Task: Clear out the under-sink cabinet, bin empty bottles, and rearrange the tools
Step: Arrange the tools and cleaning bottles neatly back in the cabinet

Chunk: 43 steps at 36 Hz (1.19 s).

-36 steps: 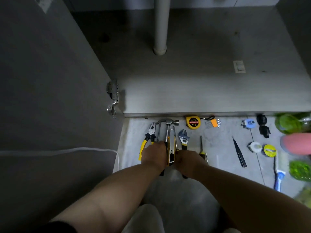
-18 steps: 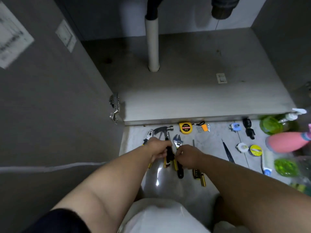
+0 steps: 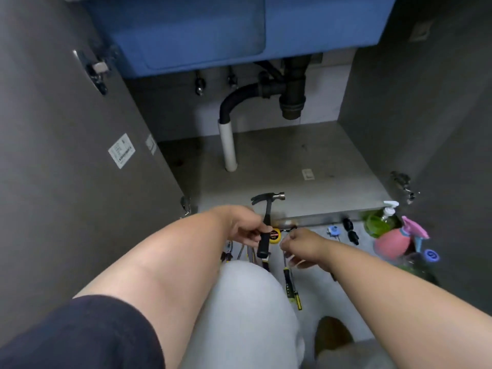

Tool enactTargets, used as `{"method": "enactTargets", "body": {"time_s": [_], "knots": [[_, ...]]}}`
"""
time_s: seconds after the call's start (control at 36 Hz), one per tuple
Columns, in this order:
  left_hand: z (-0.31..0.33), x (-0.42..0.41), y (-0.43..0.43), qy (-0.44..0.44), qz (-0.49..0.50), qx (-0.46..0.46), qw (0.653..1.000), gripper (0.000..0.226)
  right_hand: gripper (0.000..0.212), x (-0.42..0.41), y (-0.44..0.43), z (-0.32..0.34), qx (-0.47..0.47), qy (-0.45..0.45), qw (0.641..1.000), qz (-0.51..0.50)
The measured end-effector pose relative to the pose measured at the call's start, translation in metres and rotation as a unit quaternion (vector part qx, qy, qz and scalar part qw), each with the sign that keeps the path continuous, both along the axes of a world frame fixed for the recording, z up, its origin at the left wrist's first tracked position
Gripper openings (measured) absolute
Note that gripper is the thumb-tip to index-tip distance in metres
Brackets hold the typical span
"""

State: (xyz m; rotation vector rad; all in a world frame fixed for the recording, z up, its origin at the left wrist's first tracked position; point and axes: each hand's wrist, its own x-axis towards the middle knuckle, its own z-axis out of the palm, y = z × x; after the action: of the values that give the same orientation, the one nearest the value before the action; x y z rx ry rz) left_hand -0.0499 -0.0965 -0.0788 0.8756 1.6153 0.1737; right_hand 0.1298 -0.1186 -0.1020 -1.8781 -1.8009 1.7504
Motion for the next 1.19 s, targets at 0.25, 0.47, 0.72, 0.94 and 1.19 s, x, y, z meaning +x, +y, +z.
{"method": "enactTargets", "body": {"time_s": [0.25, 0.47, 0.72, 0.94, 1.19], "knots": [[0.033, -0.055, -0.016, 0.136, -0.16, 0.005, 0.978, 0.015, 0.009, -0.028, -0.021, -0.013, -0.013, 0.015, 1.0, 0.023], [-0.011, -0.114, -0.01, 0.197, -0.206, -0.033, 0.958, 0.017, 0.013, -0.053, -0.016, -0.07, -0.035, -0.054, 0.998, 0.017], [-0.082, -0.143, 0.014, 0.18, -0.262, -0.116, 0.941, 0.015, 0.02, -0.065, 0.004, -0.154, -0.015, -0.146, 0.988, 0.048], [-0.154, -0.152, 0.003, 0.146, -0.238, -0.18, 0.943, 0.016, 0.026, -0.073, 0.017, -0.199, -0.007, -0.185, 0.982, 0.031], [-0.212, -0.148, -0.015, 0.175, -0.171, -0.155, 0.957, 0.012, 0.04, -0.082, 0.013, -0.246, 0.032, -0.239, 0.97, 0.006]]}}
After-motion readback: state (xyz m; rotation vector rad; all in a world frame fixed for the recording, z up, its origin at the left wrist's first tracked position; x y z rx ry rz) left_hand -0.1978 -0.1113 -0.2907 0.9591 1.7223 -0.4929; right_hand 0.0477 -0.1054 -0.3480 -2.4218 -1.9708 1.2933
